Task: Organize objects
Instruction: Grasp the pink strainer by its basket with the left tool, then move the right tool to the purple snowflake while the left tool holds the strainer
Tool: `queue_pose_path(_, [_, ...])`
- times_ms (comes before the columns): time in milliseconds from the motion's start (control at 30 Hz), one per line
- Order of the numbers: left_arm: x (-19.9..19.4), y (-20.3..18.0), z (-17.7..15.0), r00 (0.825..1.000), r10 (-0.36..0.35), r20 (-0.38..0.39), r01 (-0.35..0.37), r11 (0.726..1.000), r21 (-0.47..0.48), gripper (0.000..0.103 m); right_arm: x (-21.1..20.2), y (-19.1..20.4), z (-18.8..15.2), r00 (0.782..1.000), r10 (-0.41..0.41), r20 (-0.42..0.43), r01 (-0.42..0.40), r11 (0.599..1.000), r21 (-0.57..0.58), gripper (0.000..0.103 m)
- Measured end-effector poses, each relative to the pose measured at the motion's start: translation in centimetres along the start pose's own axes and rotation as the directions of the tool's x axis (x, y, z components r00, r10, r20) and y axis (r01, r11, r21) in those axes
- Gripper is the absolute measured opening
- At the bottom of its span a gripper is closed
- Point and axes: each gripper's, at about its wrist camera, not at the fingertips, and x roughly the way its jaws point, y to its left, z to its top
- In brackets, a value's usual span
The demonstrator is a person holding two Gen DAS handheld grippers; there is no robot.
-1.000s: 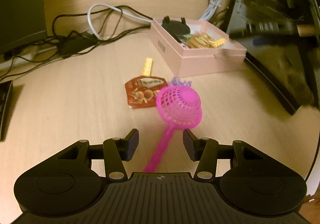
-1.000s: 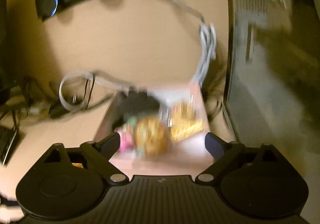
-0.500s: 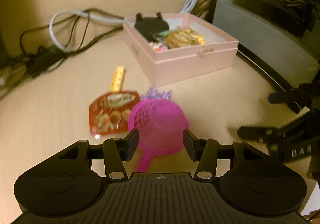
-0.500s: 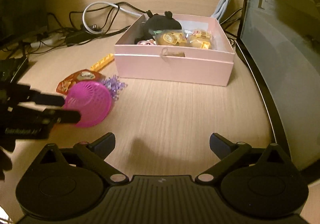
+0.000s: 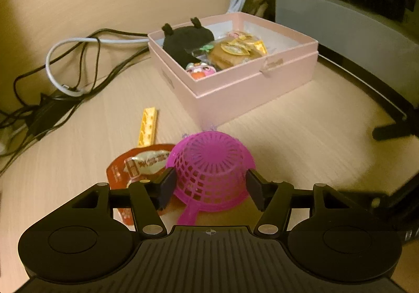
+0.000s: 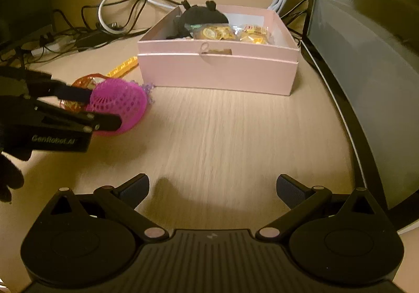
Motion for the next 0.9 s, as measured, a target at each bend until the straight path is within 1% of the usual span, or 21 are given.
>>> queue_pose_path(100, [0.2, 0.2, 0.1, 1.000, 0.009, 0.016, -0.009, 1.000, -0.024, 0.064, 0.5, 0.0, -0.2, 1.000, 0.003, -0.020, -0.003, 1.000, 0.005, 0.103])
queue_pose_path(233, [0.1, 0.0, -0.2, 0.999, 0.021, 0.035, -0.020, 0.999, -0.026, 0.063, 0.4, 0.2, -0.5, 1.000, -0.008, 0.001, 0.008, 1.000, 0.002, 0.103])
queue_pose_path(433, [-0.1, -0.5, -0.5, 0.999, 0.050, 0.022, -0.049, 0.997, -0.055, 0.063, 0.6, 0.5, -0.6, 0.999, -0.036, 0.014, 0.035, 0.999, 0.028, 0.103])
queue_pose_path(533, [-0.3, -0.2, -0.5, 0.999, 0.043, 0.020, -0.041, 0.994, -0.101, 0.062, 0.8, 0.4, -0.2, 0.999, -0.033, -0.010, 0.034, 0.999, 0.031, 0.103])
queue_pose_path(567, [-0.6, 0.1, -0.5, 0.999, 0.035, 0.021, -0.032, 0.990, -0.134, 0.062, 0.8, 0.4, 0.0, 0.999, -0.032, -0.020, 0.033, 0.999, 0.030, 0.103])
queue_pose_path(667, [-1.7, 1.4, -0.8, 0.999, 0.026, 0.033, -0.017, 0.970, -0.244, 0.062, 0.9, 0.5, 0.3, 0.999, -0.021, -0.044, 0.022, 1.000, 0.015, 0.103])
queue_pose_path(767, [-3.9, 2.9, -1.3, 0.997, 0.030, 0.068, -0.005, 0.938, -0.345, 0.062, 1.0, 0.8, 0.5, 0.998, 0.011, -0.058, -0.013, 1.000, -0.028, 0.103])
queue_pose_path(833, [-5.6, 4.0, -1.7, 0.994, 0.063, 0.089, -0.024, 0.919, -0.393, 0.062, 1.0, 1.1, 0.7, 0.998, 0.026, -0.062, -0.028, 0.999, -0.032, 0.103])
queue_pose_path(900, [-7.3, 5.5, -2.1, 0.989, 0.114, 0.090, -0.063, 0.896, -0.440, 0.062, 0.8, 1.5, 1.1, 0.999, 0.029, -0.037, -0.031, 0.999, -0.030, 0.103])
